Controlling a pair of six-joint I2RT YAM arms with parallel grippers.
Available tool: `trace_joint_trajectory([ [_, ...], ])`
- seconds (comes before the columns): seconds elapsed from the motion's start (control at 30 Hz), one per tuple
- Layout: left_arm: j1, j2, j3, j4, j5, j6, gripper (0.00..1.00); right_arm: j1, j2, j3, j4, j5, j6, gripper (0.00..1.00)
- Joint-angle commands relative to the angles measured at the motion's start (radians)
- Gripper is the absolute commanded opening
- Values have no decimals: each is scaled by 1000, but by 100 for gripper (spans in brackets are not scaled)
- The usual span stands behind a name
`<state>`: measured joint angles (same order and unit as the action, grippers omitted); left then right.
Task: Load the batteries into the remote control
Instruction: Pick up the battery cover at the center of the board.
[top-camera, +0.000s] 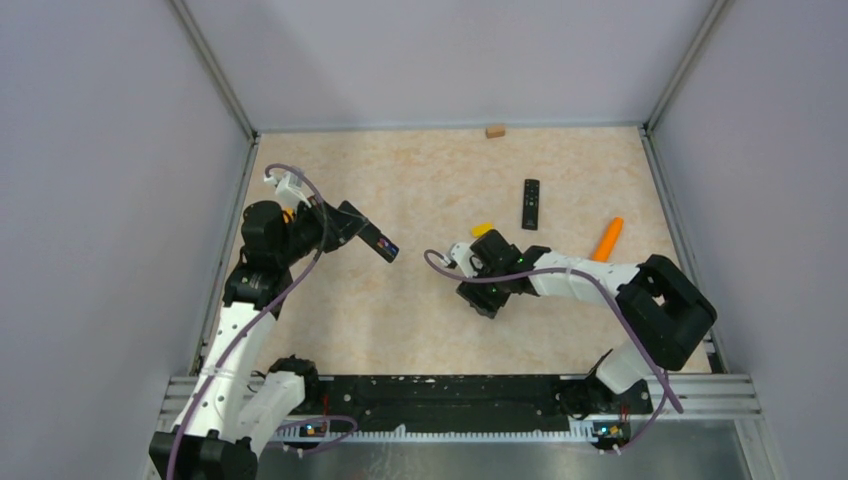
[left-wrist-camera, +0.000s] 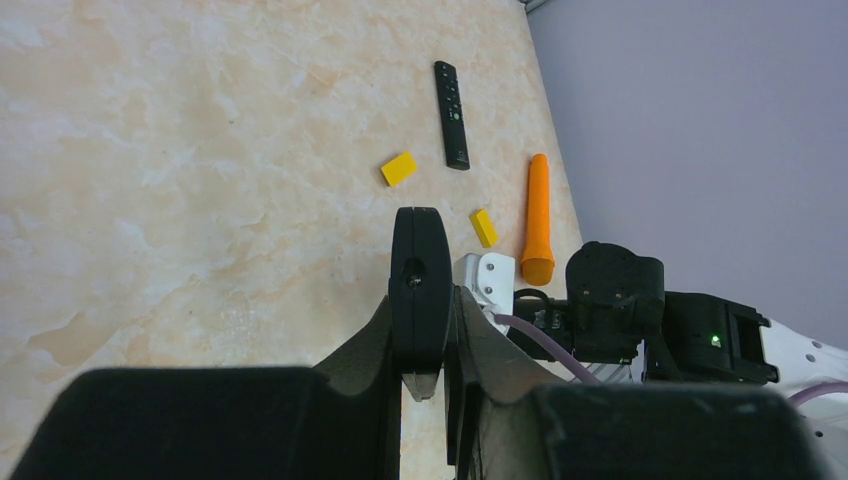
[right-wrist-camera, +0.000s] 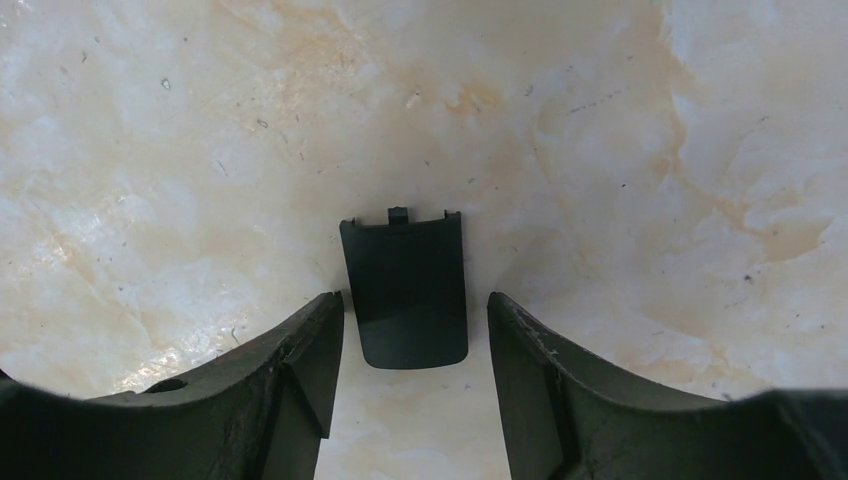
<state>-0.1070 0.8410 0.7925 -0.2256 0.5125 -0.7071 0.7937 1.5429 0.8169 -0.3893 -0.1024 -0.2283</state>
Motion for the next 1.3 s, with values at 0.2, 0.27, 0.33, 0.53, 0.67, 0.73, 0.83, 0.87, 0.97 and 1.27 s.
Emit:
trace_joint_trajectory([
  [0.2, 4, 4, 15, 56, 17, 2, 0, -21, 33, 30, -127, 18, -28, 59],
  [0.27, 4, 7, 12, 60, 20, 0, 0, -21, 25, 27, -130, 14, -37, 59],
  [0.33, 4, 9, 13, 63, 21, -2, 0, -18, 17, 26, -129, 4, -47, 57],
  [0.53, 4, 14, 10, 74, 31, -7, 0, -6, 5, 21, -125, -32, -71, 45],
  [0.67, 4, 19, 9, 76, 35, -10, 0, -3, 32, 27, -119, -13, -69, 37],
  [0.73, 4, 23, 10, 77, 34, -10, 0, 6, 33, 27, -99, 12, -67, 33],
  [0.83, 4, 26, 0, 83, 32, -13, 0, 21, -1, 26, -39, 30, -58, 32],
  [0.87, 4, 28, -6, 88, 33, -19, 0, 26, -21, 22, -10, 38, -51, 32],
  [0.97, 4, 38, -26, 118, 47, -42, 0, 45, -90, -2, 108, 93, -2, 29],
  [1.27, -2, 100, -70, 243, 98, -96, 0, 138, -249, -52, 381, 130, 126, 27],
])
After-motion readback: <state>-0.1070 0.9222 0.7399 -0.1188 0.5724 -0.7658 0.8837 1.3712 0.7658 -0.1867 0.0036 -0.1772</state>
